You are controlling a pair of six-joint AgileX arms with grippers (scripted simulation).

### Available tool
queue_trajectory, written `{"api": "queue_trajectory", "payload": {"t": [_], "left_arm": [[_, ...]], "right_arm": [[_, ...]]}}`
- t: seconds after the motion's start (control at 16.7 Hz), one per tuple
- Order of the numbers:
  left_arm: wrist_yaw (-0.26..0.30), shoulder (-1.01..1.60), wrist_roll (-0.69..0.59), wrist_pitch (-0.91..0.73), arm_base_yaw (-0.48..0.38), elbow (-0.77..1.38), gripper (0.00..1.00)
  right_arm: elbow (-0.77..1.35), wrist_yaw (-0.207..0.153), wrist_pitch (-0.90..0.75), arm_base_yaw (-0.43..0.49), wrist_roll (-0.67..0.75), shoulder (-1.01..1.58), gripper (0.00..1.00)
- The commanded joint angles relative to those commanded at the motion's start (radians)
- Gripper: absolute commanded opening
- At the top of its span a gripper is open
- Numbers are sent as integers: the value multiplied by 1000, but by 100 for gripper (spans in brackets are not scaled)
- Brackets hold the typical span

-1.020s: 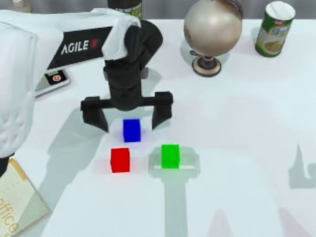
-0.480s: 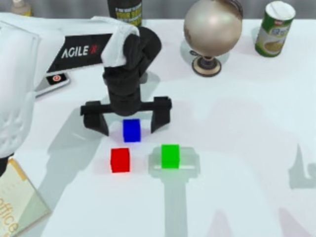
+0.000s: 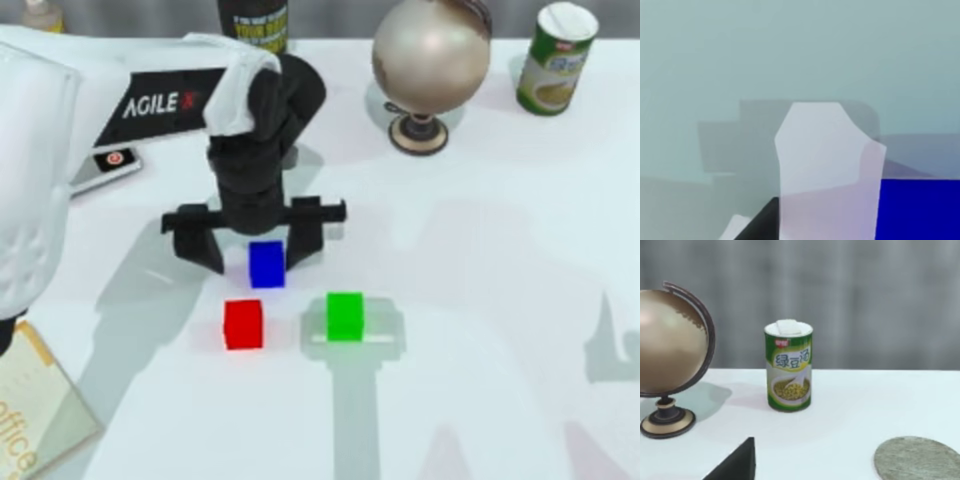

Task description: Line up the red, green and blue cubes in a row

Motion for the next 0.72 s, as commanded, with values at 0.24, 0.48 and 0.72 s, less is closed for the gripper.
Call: {"api": "queue_trajectory", "payload": {"t": [0.24, 0.48, 0.72], "left_arm": [[0, 0, 0, 0, 0, 0, 2], [0, 0, 0, 0, 0, 0, 0], [0, 0, 0, 0, 0, 0, 0]], "right_arm": [[0, 0, 0, 0, 0, 0, 100], [0, 0, 0, 0, 0, 0, 100], [0, 0, 0, 0, 0, 0, 100]]}}
